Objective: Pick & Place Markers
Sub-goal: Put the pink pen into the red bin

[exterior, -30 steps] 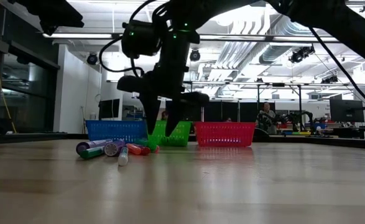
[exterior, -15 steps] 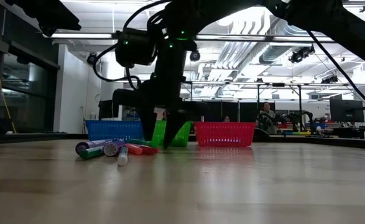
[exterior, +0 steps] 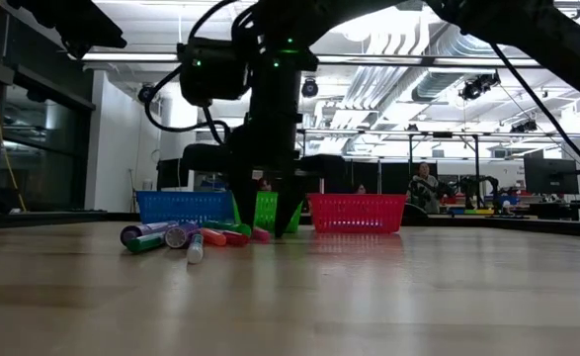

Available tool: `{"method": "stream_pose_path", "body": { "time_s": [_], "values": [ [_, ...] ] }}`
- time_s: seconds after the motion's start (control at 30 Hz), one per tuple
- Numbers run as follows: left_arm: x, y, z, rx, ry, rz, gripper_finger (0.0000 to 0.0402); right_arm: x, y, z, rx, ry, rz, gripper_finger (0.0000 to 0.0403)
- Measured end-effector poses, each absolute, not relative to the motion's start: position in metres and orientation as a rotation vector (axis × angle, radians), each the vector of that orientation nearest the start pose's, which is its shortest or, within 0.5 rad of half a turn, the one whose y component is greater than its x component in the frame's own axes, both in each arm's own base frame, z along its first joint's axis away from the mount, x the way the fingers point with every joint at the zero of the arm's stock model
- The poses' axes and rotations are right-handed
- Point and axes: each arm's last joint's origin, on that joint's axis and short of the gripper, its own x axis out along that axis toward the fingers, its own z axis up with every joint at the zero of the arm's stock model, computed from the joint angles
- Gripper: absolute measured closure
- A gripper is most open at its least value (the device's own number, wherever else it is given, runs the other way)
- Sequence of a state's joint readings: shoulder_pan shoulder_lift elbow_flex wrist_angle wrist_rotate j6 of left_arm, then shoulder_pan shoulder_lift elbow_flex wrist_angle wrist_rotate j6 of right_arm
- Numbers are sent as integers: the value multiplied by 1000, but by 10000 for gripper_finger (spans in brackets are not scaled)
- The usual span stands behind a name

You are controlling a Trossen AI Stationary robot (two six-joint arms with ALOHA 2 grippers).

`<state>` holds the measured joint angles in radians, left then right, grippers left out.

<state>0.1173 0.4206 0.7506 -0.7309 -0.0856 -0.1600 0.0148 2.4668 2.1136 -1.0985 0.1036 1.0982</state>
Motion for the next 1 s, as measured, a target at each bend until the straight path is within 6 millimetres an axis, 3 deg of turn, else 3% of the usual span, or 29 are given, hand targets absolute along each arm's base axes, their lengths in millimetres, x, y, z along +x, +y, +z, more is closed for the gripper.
{"method": "stream_pose_path", "body": {
  "time_s": [0.33,0.7,1.0],
  "values": [
    [79,12,309,-161,388,232,296,486,19,143,781,1240,-865,231],
    [79,11,309,-168,390,203,296,487,-16,143,788,1266,-839,258],
    [79,11,309,-171,392,200,296,487,-27,143,734,1267,-817,278]
  ]
}}
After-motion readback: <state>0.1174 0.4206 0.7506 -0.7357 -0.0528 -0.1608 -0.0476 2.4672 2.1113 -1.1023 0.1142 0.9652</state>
